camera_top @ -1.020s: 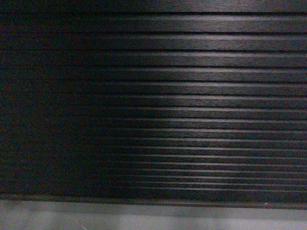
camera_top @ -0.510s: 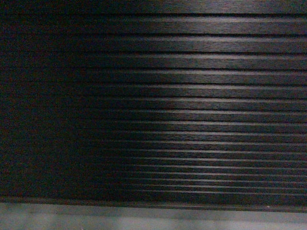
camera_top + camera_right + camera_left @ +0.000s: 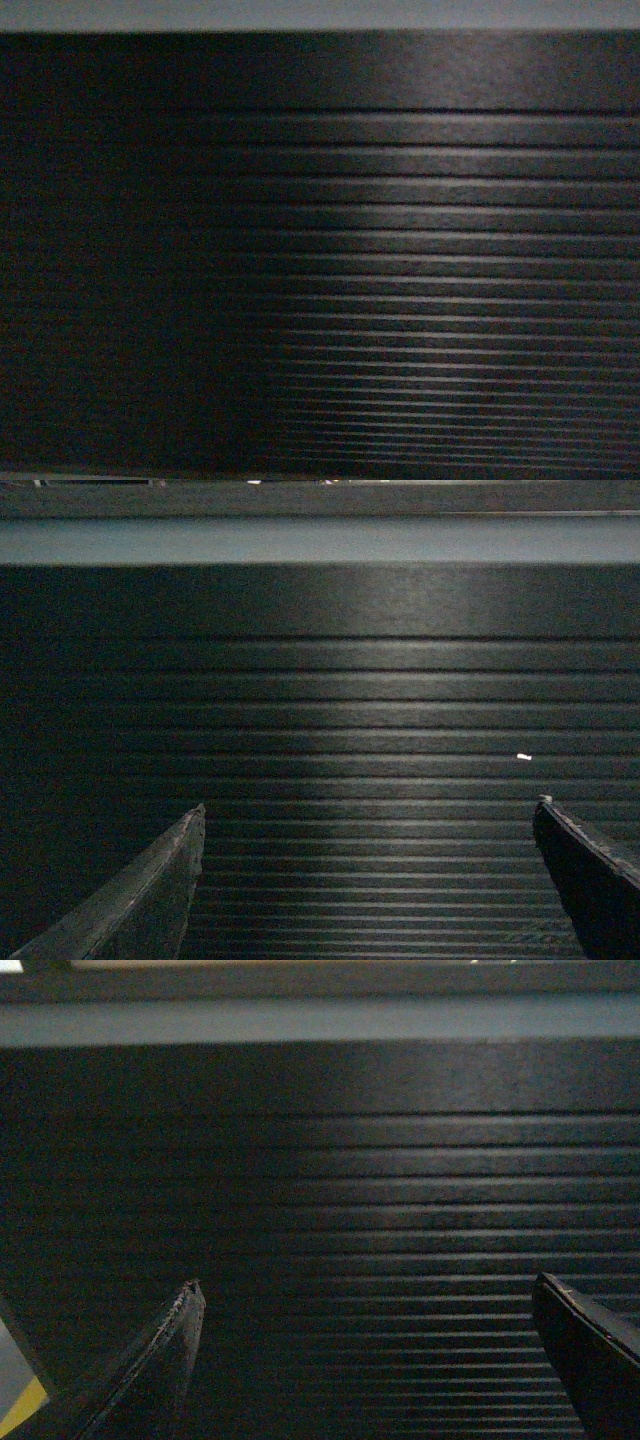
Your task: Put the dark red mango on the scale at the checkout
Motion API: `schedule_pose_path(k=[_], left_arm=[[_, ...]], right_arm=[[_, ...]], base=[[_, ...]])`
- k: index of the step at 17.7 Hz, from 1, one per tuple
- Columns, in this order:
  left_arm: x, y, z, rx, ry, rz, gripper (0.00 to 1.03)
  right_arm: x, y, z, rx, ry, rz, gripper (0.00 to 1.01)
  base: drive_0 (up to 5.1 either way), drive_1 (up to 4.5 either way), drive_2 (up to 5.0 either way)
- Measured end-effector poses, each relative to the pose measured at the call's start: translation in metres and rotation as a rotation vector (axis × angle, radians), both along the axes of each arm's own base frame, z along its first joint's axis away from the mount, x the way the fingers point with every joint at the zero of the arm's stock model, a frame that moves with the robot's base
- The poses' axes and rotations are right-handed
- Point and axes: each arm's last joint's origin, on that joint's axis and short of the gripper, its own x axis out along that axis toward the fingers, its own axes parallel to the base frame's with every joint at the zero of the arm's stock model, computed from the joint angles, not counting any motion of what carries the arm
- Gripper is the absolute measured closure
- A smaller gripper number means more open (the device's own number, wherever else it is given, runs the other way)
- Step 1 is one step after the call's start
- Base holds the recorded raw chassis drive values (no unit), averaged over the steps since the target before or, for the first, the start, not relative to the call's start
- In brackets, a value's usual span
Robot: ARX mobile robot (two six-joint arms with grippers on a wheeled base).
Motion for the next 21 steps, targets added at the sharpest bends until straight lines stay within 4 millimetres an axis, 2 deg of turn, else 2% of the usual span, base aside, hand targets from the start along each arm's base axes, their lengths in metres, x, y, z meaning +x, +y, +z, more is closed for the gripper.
schedule_pose_path(k=[21], left_arm=[[0.0000,0.0000,0.0002,0.000,-0.002,0.000,0.05]], right_arm=[[0.0000,0.0000,0.0004,0.000,-0.005,-0.001,0.03]], base=[[0.0,0.00,0.0]])
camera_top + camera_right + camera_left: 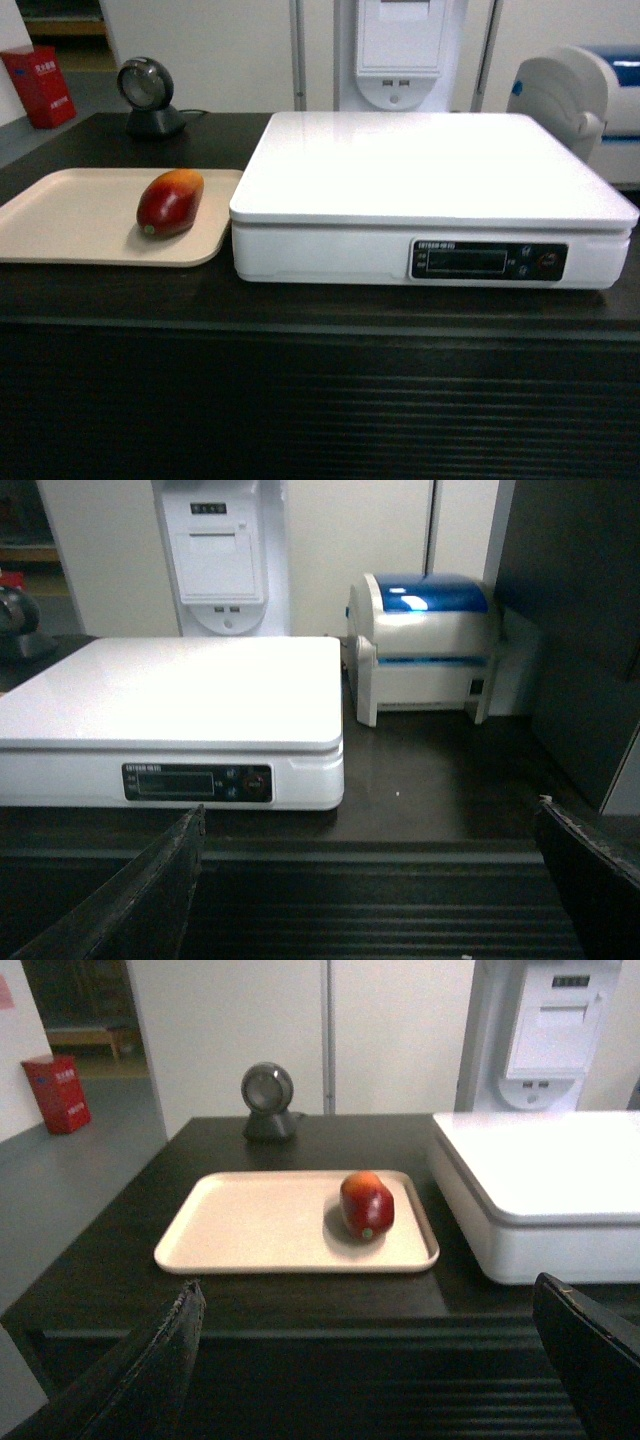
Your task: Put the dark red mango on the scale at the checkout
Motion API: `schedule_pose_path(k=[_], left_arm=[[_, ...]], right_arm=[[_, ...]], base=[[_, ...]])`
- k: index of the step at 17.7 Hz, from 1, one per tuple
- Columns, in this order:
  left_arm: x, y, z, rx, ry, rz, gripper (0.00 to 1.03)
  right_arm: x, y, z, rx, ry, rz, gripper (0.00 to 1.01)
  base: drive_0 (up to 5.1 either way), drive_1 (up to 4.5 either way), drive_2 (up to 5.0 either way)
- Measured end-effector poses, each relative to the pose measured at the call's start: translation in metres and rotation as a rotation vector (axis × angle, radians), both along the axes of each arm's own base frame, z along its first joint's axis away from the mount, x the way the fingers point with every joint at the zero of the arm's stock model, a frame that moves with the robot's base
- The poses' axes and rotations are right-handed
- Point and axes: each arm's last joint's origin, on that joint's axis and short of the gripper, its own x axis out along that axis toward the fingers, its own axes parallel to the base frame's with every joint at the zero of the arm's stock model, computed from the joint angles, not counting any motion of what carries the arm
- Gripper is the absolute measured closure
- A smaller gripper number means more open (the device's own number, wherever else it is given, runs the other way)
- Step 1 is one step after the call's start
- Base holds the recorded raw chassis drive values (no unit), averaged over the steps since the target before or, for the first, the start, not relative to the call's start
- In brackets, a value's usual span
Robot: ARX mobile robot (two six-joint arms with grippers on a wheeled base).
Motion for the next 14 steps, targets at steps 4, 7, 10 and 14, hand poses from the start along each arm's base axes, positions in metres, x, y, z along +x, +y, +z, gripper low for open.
schedule_pose_path(k=[4,7,10,14], left_arm=[[0.0000,0.0000,0.0004,0.000,-0.004,0.000,0.05],[0.0000,0.0000,-0.0002,0.000,0.002,0.000,0.05],[0.0000,0.0000,-0.0001,0.000,0.002,0.000,0.05],[0.0000,0.0000,-0.0001,0.000,0.002,0.000,0.05]], right_arm=[[0.0000,0.0000,-0.0001,0.000,0.001,0.000,0.03],[0.0000,0.0000,-0.0004,0.001,0.004,0.000,0.03],[0.0000,0.0000,-0.0004,0.001,0.004,0.000,0.03],[0.0000,0.0000,-0.0004,0.001,0.005,0.000,0.03]], base=[[0.0,0.00,0.0],[0.0,0.00,0.0],[0.0,0.00,0.0],[0.0,0.00,0.0]])
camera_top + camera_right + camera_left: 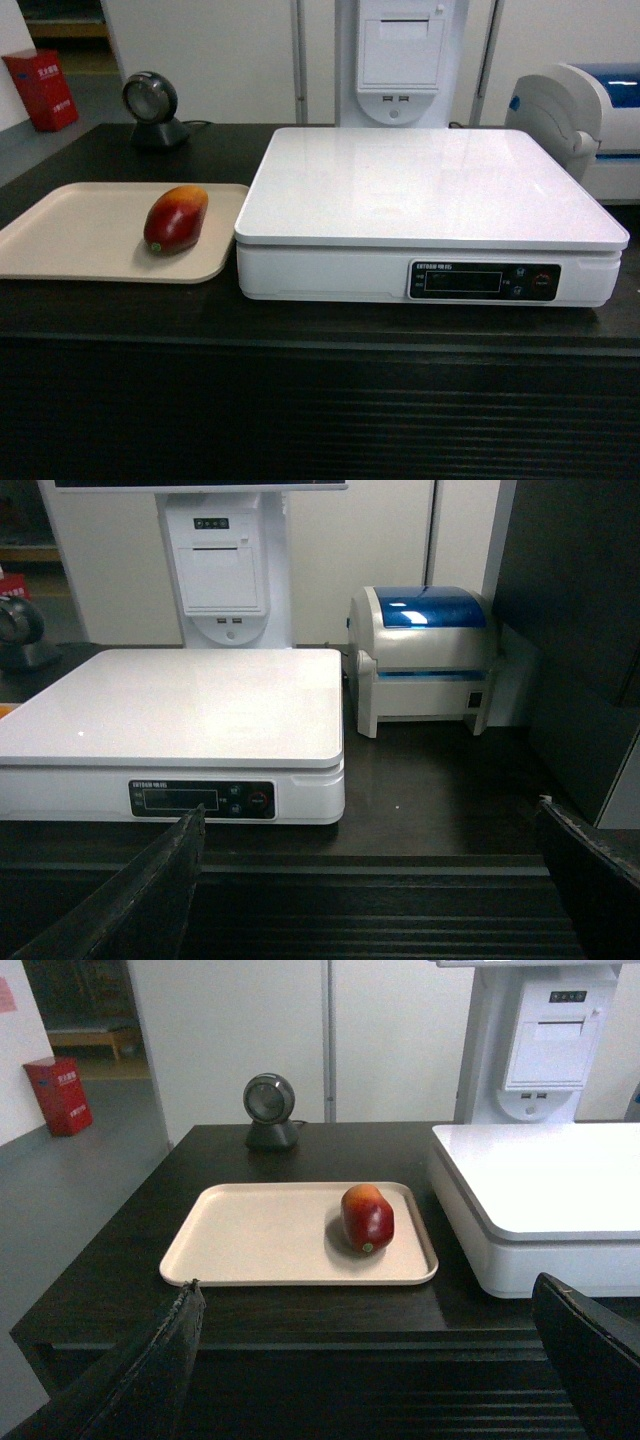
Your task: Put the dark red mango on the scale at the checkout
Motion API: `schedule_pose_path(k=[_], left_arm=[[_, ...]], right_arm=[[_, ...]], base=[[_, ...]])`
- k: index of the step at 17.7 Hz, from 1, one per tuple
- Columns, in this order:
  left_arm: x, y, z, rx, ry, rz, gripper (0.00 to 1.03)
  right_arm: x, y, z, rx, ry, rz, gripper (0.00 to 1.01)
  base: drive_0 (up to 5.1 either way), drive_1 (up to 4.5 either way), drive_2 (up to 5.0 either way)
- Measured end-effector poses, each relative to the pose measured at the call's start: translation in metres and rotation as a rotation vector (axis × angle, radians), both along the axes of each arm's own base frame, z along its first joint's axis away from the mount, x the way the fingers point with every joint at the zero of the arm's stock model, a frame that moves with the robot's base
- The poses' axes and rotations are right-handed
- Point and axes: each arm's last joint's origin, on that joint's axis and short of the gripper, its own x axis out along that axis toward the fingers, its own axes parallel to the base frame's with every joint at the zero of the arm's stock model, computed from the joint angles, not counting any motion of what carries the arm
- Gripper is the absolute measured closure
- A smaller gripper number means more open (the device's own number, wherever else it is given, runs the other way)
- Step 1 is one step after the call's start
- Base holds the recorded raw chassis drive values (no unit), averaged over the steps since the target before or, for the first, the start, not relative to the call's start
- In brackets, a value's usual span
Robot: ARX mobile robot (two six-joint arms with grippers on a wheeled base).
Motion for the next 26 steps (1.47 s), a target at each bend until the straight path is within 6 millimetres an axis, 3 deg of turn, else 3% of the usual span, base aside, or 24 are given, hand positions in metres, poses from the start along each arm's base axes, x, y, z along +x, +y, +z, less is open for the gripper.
schedule_pose_path(k=[7,8,10,12,15,18,20,23,26], left_arm=[[0.000,0.000,0.000,0.000,0.001,0.001,0.05],[0.000,0.000,-0.002,-0.018,0.066,0.048,0.05],[0.011,0.003,0.007,-0.041,0.145,0.163,0.05],[0.022,0.008,0.018,-0.056,0.110,0.202,0.05],[0.050,0.006,0.030,-0.060,0.061,0.101,0.05],[0.124,0.005,0.050,-0.054,0.013,0.001,0.05],[0.182,-0.001,0.051,-0.056,0.068,-0.048,0.05],[0.269,-0.012,0.025,-0.049,0.230,-0.116,0.05],[0.335,-0.017,0.005,-0.047,0.360,-0.167,0.05]], right_arm=[[0.000,0.000,0.000,0.000,0.000,0.000,0.03],[0.000,0.000,0.000,0.000,0.000,0.000,0.03],[0.000,0.000,0.000,0.000,-0.002,0.002,0.03],[0.000,0.000,0.000,0.000,0.000,0.000,0.03],[0.000,0.000,0.000,0.000,-0.001,0.000,0.03],[0.000,0.000,0.000,0.000,0.000,0.000,0.03],[0.000,0.000,0.000,0.000,0.000,0.000,0.03],[0.000,0.000,0.000,0.000,0.000,0.000,0.03],[0.000,0.000,0.000,0.000,0.000,0.000,0.03]], base=[[0.0,0.00,0.0],[0.0,0.00,0.0],[0.0,0.00,0.0],[0.0,0.00,0.0],[0.0,0.00,0.0],[0.0,0.00,0.0],[0.0,0.00,0.0],[0.0,0.00,0.0],[0.0,0.00,0.0]])
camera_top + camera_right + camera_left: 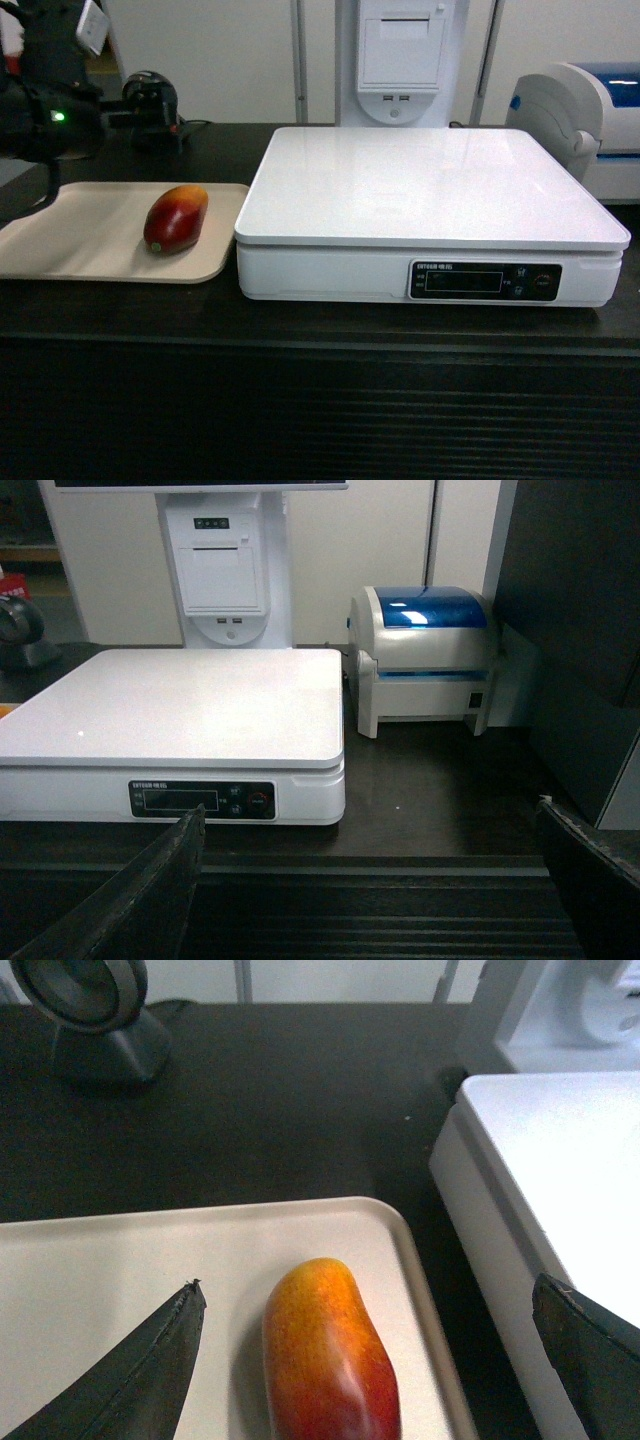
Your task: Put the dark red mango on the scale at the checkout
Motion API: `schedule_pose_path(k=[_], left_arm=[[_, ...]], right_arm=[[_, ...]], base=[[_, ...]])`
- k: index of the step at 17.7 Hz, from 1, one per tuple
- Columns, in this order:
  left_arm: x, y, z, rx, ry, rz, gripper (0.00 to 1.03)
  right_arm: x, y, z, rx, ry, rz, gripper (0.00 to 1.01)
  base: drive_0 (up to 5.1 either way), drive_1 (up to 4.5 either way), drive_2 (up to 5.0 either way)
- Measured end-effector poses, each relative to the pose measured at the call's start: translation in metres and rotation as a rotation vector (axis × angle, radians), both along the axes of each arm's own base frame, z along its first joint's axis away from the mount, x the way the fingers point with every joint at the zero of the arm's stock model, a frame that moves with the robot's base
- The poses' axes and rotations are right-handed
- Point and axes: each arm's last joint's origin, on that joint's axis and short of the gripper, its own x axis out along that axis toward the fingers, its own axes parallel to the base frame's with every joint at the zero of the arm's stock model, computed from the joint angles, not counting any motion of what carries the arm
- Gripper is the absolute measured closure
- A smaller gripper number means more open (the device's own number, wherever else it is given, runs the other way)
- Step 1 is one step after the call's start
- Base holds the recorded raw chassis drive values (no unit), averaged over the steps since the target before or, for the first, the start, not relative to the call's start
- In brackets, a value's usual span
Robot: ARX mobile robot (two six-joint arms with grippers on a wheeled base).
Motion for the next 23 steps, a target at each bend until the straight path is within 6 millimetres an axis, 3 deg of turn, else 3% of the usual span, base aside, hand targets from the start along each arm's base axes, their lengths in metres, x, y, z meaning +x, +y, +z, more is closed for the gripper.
schedule_pose_path(k=[4,8,13,15,16,23], left_arm=[[0.025,-0.001,-0.008,-0.008,0.052,-0.024,0.05],[0.038,-0.002,-0.013,-0.009,0.083,-0.029,0.05],[0.082,-0.006,-0.029,0.008,0.183,-0.033,0.05],[0.103,-0.004,-0.050,0.062,0.322,0.002,0.05],[0.100,0.002,-0.062,0.084,0.415,0.017,0.05],[0.095,0.002,-0.071,0.095,0.429,-0.016,0.05]], right_arm=[[0.000,0.000,0.000,0.000,0.000,0.000,0.03],[0.000,0.000,0.000,0.000,0.000,0.000,0.03],[0.000,0.000,0.000,0.000,0.000,0.000,0.03],[0.000,0.000,0.000,0.000,0.000,0.000,0.03],[0.000,0.000,0.000,0.000,0.000,0.000,0.03],[0.000,0.000,0.000,0.000,0.000,0.000,0.03]], base=[[0.0,0.00,0.0],[0.0,0.00,0.0],[0.0,0.00,0.0],[0.0,0.00,0.0],[0.0,0.00,0.0],[0.0,0.00,0.0]])
